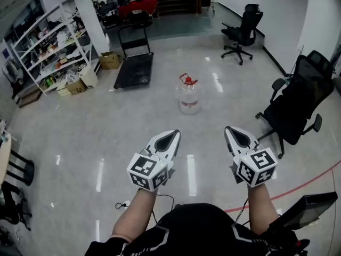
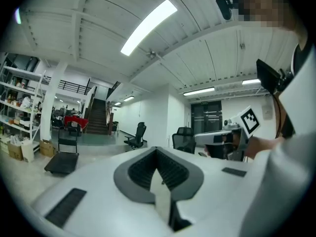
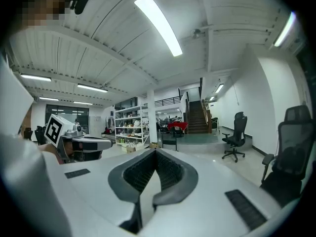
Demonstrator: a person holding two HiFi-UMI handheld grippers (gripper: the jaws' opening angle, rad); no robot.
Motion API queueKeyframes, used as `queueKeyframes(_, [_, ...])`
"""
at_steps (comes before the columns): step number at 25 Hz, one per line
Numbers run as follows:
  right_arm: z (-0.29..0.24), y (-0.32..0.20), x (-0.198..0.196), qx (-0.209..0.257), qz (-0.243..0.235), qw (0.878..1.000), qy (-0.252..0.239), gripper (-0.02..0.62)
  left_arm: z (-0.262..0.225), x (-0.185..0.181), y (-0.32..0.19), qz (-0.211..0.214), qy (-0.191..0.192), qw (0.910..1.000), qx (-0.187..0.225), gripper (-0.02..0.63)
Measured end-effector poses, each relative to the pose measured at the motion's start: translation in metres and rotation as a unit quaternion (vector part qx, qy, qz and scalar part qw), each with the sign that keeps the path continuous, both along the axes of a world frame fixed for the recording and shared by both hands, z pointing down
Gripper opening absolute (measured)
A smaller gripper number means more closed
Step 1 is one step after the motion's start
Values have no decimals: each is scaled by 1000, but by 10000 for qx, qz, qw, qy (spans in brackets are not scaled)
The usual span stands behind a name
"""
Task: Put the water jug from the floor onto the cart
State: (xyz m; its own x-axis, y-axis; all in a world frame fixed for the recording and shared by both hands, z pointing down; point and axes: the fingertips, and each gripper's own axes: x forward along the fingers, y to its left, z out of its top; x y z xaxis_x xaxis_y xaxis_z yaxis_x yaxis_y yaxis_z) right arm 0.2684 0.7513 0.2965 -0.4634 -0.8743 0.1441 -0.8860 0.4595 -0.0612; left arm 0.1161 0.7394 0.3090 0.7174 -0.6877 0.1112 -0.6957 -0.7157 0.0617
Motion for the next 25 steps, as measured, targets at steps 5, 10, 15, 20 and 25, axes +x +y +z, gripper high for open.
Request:
queueKeyframes(5, [-5, -6, 3, 175, 68, 9998, 12, 0, 8, 7, 2, 182, -69, 9998, -60, -9])
queueKeyframes(10, [-2, -14, 2, 96, 84, 9999, 22, 0, 13, -3, -10, -25, -80, 9999, -115, -8])
queueKeyframes(15, [-4, -20, -7, 112, -5, 9999, 42, 0, 9, -13, -15, -47, -47, 9999, -95, -9])
queueKeyframes(20, [-2, -22, -6, 197, 200, 9994, 202, 0, 17, -13, -15, 48, -59, 9999, -127, -9])
queueKeyframes(25, [-2, -28, -22, 155, 180, 9992, 321, 0, 11, -24, -17, 113, -50, 9999, -47, -8])
